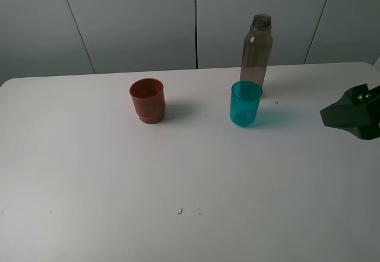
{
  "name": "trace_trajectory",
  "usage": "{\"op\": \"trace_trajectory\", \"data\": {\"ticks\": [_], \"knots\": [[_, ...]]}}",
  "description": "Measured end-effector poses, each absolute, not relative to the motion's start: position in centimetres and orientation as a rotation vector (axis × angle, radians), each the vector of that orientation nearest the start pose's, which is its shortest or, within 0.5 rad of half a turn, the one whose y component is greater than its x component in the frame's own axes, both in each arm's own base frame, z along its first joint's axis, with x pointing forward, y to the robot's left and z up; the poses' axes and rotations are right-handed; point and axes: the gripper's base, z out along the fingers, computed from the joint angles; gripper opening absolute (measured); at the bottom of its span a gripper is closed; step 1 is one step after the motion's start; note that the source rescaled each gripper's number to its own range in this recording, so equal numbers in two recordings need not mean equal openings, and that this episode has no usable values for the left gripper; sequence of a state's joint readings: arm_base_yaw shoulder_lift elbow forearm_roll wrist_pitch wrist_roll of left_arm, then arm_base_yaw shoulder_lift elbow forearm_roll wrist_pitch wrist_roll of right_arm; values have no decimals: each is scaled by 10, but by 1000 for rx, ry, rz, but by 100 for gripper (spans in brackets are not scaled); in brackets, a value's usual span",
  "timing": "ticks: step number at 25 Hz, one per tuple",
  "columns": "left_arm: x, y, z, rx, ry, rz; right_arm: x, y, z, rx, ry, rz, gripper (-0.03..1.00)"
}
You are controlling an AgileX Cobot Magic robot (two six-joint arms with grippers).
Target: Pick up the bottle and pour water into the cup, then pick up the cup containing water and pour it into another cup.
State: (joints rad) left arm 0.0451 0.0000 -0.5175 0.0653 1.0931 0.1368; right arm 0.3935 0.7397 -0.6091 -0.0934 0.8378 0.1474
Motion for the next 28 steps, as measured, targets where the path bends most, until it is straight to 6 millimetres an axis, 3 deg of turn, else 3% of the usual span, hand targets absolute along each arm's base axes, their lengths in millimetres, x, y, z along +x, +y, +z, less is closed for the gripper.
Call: {"op": "trace_trajectory", "data": {"ticks": [7,12,15,28], "knots": [[-9,5,280,90,2061,191,43,11,295,-346,2380,140,100],[-9,5,280,90,2061,191,12,5,292,-426,2284,212,100],[-9,5,280,90,2061,191,3,3,281,-437,2247,228,100],[-9,5,280,90,2061,191,-5,-2,277,-380,2061,256,100]]}}
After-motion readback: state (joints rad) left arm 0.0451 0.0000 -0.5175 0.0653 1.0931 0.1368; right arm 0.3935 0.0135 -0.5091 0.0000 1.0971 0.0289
